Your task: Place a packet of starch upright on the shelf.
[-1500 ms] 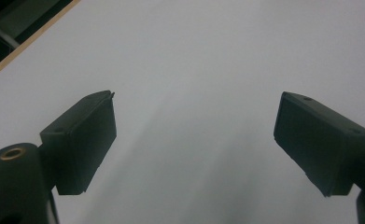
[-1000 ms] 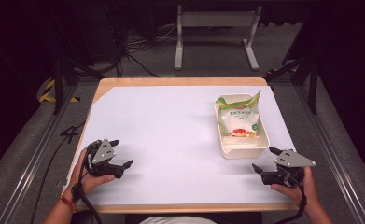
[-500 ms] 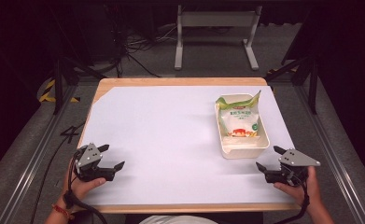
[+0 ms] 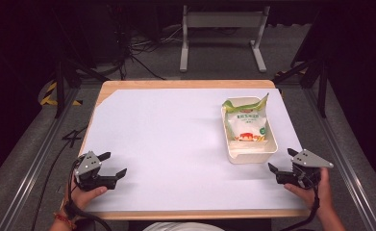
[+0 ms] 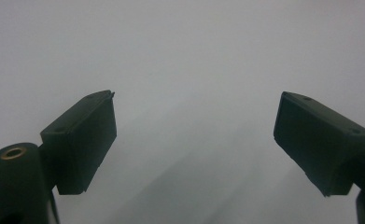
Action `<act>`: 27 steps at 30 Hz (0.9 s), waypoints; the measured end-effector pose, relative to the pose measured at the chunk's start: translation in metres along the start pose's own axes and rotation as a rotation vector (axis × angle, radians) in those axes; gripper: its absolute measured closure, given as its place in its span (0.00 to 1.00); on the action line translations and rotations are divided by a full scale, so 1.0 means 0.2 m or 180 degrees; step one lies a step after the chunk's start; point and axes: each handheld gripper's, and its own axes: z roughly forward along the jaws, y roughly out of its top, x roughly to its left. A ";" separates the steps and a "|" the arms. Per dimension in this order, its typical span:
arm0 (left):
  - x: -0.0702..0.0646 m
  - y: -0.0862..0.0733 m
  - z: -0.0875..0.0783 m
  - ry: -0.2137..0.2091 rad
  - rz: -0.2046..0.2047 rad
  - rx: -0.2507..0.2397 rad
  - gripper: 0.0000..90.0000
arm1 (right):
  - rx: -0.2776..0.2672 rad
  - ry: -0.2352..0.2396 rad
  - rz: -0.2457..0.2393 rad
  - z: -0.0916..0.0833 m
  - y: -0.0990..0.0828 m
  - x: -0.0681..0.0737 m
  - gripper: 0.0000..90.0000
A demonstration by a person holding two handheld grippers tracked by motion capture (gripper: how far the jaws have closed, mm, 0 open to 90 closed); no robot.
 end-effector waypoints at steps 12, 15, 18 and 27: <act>-0.01 0.00 0.00 -0.0008 0.0090 -0.0008 0.15 | -0.0005 -0.0002 0.0008 0.00 0.00 0.00 0.15; -0.01 0.00 0.00 -0.0005 0.0102 -0.0006 0.15 | 0.0008 0.0008 0.0001 0.01 0.00 0.01 0.15; -0.02 0.01 0.00 -0.0006 0.0126 0.0009 0.15 | 0.0007 0.0009 0.0014 0.00 -0.01 0.00 0.15; -0.02 0.01 0.01 -0.0008 0.0141 -0.0004 0.15 | -0.0022 0.0001 0.0000 0.00 0.00 0.00 0.15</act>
